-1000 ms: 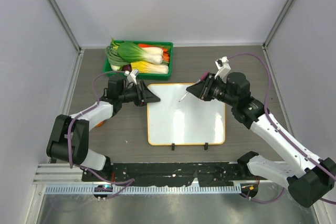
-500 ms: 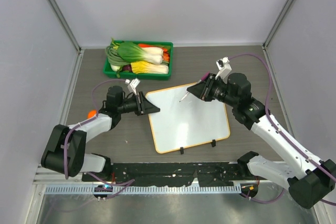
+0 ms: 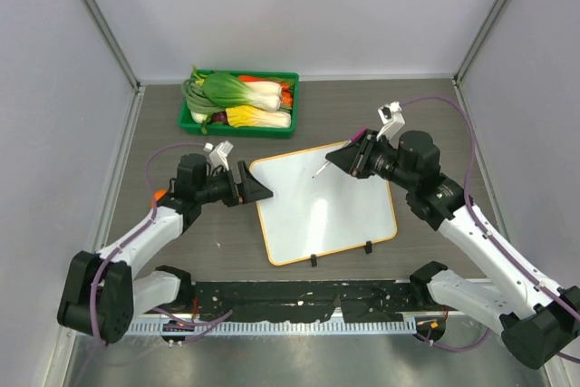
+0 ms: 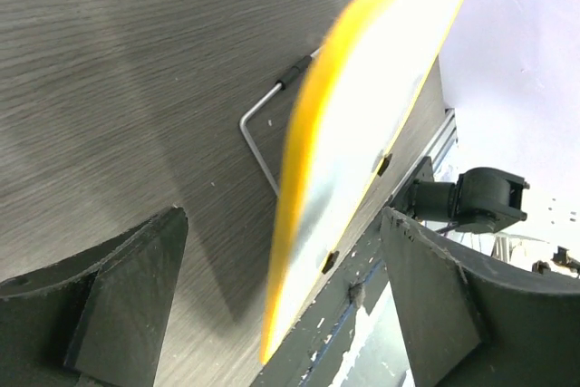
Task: Write a sentence on the whiteboard
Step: Hold the whiteboard at the center of the board.
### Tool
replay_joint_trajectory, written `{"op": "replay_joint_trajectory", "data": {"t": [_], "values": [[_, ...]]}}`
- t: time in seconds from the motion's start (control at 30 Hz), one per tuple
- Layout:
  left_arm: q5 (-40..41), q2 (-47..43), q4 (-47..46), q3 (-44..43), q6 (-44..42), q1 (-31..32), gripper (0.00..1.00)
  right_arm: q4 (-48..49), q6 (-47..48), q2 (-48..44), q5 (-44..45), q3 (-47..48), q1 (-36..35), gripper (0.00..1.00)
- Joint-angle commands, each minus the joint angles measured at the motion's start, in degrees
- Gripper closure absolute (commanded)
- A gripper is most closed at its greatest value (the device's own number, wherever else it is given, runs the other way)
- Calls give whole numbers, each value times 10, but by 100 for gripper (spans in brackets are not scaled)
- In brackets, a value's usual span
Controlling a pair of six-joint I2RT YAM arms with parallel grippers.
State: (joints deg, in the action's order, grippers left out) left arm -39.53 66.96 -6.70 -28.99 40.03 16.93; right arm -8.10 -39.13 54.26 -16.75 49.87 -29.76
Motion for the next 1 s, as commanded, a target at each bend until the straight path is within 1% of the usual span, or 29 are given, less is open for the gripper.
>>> {"op": "replay_joint_trajectory", "data": {"t": [0.0,0.17,0.3,0.5,0.6,0.67,0.73,0.83,0.97], "values": [[35,-67,90,-38,-11,3,7,-1,14,-36,11,-4,-1,99],[70,-114,182,-60,-8,2,1,-31,10,-93,17,-28,-1,99],[68,-133,227,-74,-15,2,0,-64,4,-139,22,-46,-1,99],[78,-161,255,-78,-27,2,0,-106,18,-191,15,-57,-1,99],[101,-155,269,-89,-37,2,0,-129,22,-217,20,-43,-1,99],[85,-141,275,-98,-49,2,0,-154,27,-229,25,-26,-1,99],[81,-128,299,-112,-72,3,0,-170,34,-249,39,-31,-2,99],[75,-134,311,-106,-82,3,0,-161,29,-285,51,-64,0,99],[70,-167,286,-88,-67,2,0,-141,26,-282,14,-90,-1,99]]}}
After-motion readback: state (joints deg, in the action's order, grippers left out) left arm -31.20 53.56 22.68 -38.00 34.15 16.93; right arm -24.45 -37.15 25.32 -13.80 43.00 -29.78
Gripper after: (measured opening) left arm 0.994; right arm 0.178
